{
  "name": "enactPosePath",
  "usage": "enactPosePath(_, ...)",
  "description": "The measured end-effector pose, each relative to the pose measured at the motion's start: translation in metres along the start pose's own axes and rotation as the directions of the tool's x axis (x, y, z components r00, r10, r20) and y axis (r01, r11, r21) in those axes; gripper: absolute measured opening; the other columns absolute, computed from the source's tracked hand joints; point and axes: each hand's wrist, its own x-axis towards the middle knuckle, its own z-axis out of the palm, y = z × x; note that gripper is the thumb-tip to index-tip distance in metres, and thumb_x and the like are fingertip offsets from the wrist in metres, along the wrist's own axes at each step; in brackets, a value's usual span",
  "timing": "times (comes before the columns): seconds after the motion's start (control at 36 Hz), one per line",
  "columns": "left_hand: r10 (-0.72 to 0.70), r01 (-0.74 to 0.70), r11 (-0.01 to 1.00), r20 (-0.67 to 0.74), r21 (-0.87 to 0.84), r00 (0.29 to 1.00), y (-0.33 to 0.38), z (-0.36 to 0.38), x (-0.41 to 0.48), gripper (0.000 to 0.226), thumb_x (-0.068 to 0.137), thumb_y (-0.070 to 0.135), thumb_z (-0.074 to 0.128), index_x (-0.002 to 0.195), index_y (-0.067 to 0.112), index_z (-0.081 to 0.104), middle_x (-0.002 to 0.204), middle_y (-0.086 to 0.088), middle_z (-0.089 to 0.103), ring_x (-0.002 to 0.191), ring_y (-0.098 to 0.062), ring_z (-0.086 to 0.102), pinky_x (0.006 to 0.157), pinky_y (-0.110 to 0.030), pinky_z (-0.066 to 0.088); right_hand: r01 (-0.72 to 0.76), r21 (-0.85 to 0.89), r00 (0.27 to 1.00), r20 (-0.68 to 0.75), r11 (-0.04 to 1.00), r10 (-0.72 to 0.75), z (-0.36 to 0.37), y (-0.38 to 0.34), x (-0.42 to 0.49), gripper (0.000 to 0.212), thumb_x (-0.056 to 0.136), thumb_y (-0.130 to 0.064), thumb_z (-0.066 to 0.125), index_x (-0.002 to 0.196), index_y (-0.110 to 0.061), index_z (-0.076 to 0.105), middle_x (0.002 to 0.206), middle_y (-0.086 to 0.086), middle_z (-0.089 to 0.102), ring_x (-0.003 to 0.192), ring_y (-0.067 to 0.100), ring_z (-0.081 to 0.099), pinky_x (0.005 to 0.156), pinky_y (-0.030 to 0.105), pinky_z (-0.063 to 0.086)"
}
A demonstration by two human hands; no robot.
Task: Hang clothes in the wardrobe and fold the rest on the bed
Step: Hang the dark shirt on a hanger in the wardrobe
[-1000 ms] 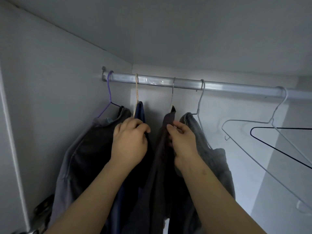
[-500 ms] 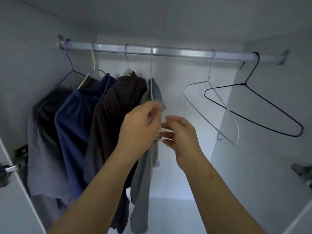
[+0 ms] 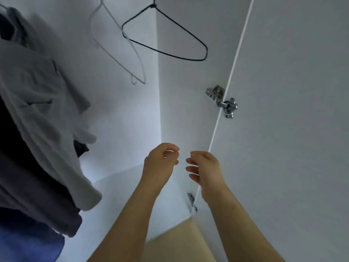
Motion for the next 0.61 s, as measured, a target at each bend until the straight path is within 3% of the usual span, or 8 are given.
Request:
enactPosePath(0.14, -0.049, 0.036, 0.998, 0.29, 0.049, 0.956, -0.006, 0.047, -0.003, 0.021, 0.091, 0.015, 0.049, 0.081, 0.029, 0.061, 0.085, 0.012, 0.066, 0.08, -0.005, 0.065, 0.079, -0.026, 0.05, -0.078, 0.089, 0.977, -0.193, 0.993, 0.094, -0.041, 0.027, -0.009, 0.01, 0.093, -0.012, 0.051, 0.086, -0.014, 0.058, 0.081, 0.002, 0.061, 0.065, 0.014, 0.055, 0.06, 0.024, 0.044)
enactPosePath(0.28, -0.079, 0.022, 0.993, 0.531, 0.113, 0.844, -0.021, 0.082, -0.013, 0.021, 0.089, 0.013, 0.049, 0.082, 0.026, 0.064, 0.087, 0.004, 0.069, 0.079, -0.01, 0.066, 0.081, -0.031, 0.05, -0.091, 0.201, 0.897, -0.409, 0.975, 0.168, -0.074, 0.054, -0.031, 0.012, 0.092, -0.011, 0.051, 0.084, -0.014, 0.058, 0.08, 0.003, 0.06, 0.064, 0.015, 0.054, 0.063, 0.025, 0.044)
enactPosePath(0.42, -0.114, -0.031, 0.983, 0.731, 0.182, 0.673, -0.044, 0.113, -0.037, 0.015, 0.091, 0.018, 0.053, 0.083, 0.025, 0.062, 0.089, 0.001, 0.069, 0.083, -0.016, 0.066, 0.083, -0.034, 0.049, -0.075, 0.361, 0.751, -0.593, 0.929, 0.291, -0.098, 0.09, -0.07, 0.011, 0.092, -0.012, 0.052, 0.084, -0.015, 0.058, 0.079, 0.002, 0.061, 0.063, 0.015, 0.054, 0.062, 0.026, 0.043)
enactPosePath(0.61, -0.137, -0.118, 0.973, 0.907, 0.198, 0.397, -0.065, 0.16, -0.108, 0.017, 0.091, 0.017, 0.054, 0.077, 0.024, 0.06, 0.076, 0.003, 0.065, 0.078, -0.018, 0.064, 0.076, -0.028, 0.046, 0.021, 0.527, 0.483, -0.749, 0.85, 0.453, -0.125, 0.145, -0.15, 0.009, 0.092, -0.01, 0.052, 0.085, -0.013, 0.057, 0.073, 0.002, 0.059, 0.057, 0.014, 0.052, 0.054, 0.023, 0.039)
